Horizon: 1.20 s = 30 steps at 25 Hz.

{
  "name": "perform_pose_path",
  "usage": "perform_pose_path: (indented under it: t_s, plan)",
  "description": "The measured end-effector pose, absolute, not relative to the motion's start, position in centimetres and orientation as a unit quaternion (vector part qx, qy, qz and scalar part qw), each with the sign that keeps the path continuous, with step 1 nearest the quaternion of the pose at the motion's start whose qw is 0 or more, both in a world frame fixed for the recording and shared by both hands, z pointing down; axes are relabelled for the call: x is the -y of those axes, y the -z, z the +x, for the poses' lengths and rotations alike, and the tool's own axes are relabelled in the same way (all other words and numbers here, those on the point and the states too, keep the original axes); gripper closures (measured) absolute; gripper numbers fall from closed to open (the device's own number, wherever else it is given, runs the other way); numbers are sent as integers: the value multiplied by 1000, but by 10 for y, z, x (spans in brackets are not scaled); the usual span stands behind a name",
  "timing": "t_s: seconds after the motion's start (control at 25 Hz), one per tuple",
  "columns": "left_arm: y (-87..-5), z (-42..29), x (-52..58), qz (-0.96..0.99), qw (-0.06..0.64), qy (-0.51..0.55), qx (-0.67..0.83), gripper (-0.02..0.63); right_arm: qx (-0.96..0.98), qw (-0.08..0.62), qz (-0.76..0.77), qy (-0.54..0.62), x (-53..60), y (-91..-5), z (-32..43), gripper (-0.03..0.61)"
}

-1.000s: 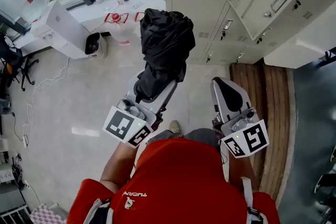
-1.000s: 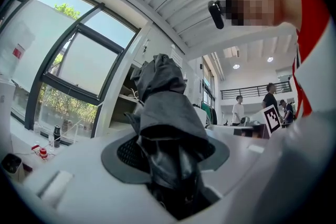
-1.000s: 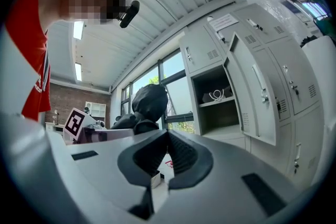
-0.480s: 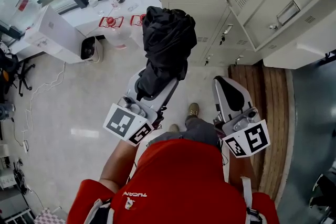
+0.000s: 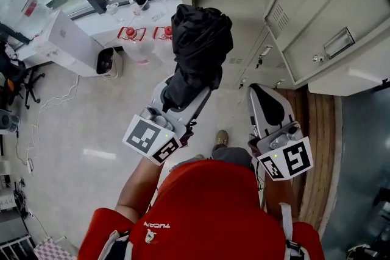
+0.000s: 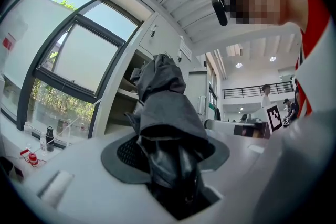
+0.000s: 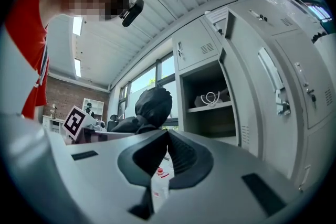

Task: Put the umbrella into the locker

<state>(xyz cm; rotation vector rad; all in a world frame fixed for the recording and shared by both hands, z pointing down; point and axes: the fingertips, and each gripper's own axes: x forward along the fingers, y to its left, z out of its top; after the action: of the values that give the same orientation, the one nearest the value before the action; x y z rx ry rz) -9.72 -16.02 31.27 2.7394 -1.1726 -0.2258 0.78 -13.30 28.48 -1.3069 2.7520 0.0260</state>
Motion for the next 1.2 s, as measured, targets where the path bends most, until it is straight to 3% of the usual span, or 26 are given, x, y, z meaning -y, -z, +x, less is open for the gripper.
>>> perform_pose_path:
  t_s: [1.2]
  plan:
    - [-353, -31, 328, 900, 137, -46, 412, 402, -900, 43, -433, -8, 258, -288, 48, 575]
